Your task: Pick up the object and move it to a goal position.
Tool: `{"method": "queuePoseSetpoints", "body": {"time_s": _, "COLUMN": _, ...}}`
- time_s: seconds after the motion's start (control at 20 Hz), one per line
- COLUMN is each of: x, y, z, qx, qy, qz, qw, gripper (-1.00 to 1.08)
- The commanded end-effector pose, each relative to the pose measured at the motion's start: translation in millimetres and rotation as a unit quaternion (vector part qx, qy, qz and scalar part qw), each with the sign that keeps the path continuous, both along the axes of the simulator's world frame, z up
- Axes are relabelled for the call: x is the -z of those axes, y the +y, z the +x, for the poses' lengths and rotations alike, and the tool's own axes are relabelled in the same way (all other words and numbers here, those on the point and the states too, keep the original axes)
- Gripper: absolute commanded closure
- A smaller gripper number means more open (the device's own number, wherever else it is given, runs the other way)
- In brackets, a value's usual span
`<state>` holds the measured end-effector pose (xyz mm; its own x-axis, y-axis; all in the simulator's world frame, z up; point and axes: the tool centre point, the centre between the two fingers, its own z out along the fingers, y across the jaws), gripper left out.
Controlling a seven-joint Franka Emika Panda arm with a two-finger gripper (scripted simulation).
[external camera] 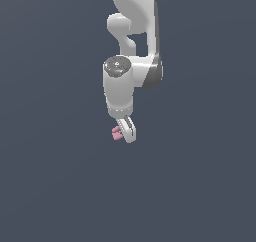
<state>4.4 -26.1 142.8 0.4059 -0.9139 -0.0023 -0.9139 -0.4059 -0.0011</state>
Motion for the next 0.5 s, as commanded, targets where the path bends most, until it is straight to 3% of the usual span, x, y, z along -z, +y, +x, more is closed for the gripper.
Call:
{"method": "queuePoseSetpoints", "body": {"time_s": 0.0, "x": -12.7, "y": -3.6, "z": -16.2, "qx": 0.000, "qy": 0.000, "qz": 0.000, "qw": 1.0000, "gripper": 1.08}}
{"method": "queuePoseSetpoints", "body": {"time_s": 0.45, "x": -49.6, "y": -14.6, "z": -61.4, "qx": 0.000, "qy": 0.000, "qz": 0.000, "qw": 1.0000, "gripper": 1.08}}
